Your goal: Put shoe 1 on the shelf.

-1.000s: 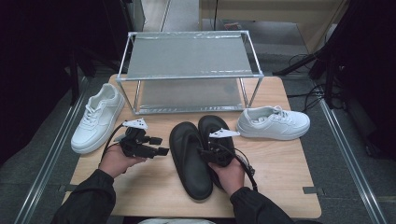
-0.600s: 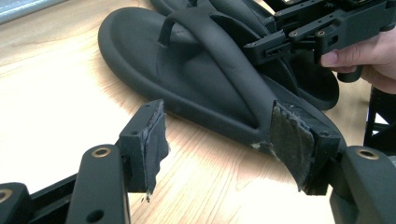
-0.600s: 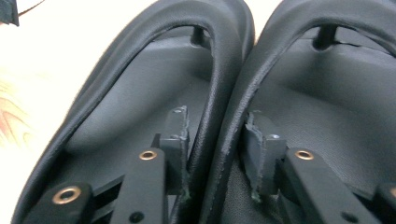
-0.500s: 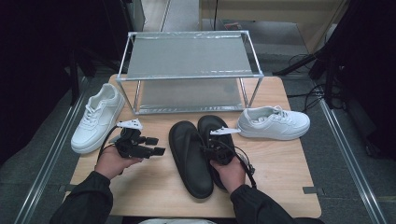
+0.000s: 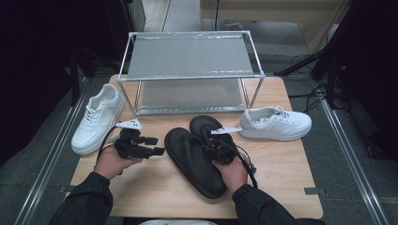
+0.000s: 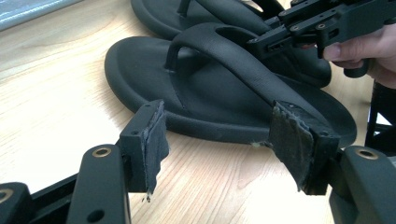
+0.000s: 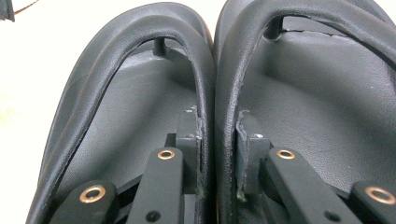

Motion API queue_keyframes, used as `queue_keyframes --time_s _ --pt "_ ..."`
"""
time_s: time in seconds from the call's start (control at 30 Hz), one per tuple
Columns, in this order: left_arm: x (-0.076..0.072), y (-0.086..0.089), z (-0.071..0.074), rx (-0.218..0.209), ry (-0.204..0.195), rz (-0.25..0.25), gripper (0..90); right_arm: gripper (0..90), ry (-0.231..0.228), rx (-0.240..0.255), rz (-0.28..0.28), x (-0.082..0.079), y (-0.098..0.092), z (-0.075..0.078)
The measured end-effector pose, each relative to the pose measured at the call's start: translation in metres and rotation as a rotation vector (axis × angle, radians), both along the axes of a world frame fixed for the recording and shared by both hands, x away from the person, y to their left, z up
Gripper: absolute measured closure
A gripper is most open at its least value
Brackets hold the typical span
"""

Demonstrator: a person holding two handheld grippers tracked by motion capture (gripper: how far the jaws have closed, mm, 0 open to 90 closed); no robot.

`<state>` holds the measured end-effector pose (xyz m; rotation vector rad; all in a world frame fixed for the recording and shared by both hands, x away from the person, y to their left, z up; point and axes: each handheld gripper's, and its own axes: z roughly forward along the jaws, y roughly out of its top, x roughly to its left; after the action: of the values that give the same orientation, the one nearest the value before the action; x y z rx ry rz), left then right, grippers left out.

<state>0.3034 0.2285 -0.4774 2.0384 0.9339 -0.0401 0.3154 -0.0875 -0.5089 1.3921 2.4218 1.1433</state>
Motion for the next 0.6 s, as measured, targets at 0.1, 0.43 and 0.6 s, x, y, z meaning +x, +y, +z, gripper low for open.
queue_keyframes --time_s 0.1,0.43,0.6 --pt "-0.001 0.001 0.000 0.006 -0.002 0.003 36.9 76.2 0.004 -0.004 0.014 0.001 0.001 0.002" --pt "-0.009 0.010 0.001 0.013 -0.007 0.035 36.9 76.1 -0.008 0.008 0.058 0.008 0.006 0.013" --pt "-0.015 0.016 0.001 0.015 -0.007 0.054 36.9 76.1 -0.007 0.008 0.078 0.013 0.010 0.015"
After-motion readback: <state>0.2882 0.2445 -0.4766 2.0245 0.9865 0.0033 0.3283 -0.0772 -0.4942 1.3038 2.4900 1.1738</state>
